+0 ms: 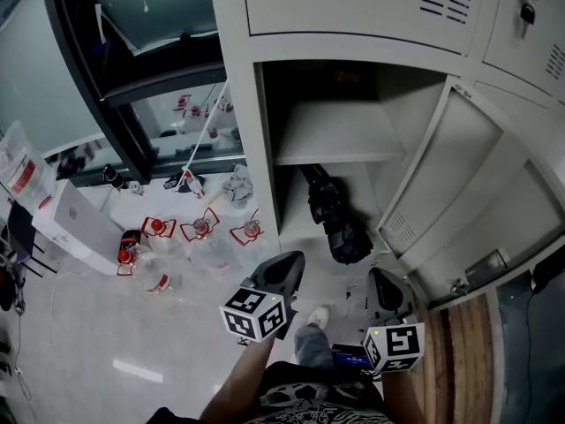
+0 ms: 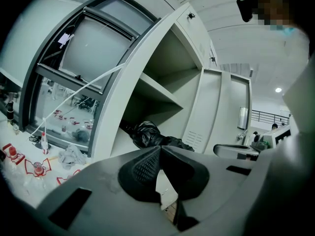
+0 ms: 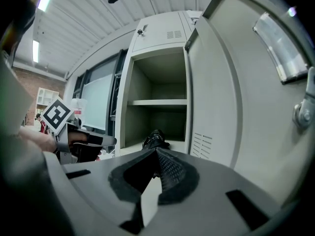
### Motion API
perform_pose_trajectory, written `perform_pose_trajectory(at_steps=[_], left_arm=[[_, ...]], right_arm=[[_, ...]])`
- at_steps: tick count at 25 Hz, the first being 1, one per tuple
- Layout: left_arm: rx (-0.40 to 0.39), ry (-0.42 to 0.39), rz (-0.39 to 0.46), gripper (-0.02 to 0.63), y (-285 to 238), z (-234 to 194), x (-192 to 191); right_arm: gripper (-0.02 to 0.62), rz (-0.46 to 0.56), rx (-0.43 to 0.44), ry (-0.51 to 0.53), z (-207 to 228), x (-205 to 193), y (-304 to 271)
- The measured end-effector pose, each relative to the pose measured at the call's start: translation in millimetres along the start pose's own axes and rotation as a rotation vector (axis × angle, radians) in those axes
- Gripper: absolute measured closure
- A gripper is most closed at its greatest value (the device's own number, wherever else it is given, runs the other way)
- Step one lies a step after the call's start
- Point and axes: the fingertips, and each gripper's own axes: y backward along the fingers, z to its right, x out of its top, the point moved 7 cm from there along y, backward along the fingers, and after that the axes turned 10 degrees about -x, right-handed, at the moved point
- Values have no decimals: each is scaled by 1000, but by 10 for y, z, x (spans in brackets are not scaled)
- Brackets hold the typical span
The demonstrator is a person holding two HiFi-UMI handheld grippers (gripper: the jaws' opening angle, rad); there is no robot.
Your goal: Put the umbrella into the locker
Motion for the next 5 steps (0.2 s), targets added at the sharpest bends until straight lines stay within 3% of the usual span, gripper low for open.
perform_pose_trajectory(at_steps=[5], left_arm=[[17, 0, 9, 592, 24, 27, -9]], right_arm=[[595, 4, 12, 0, 7, 1, 38]])
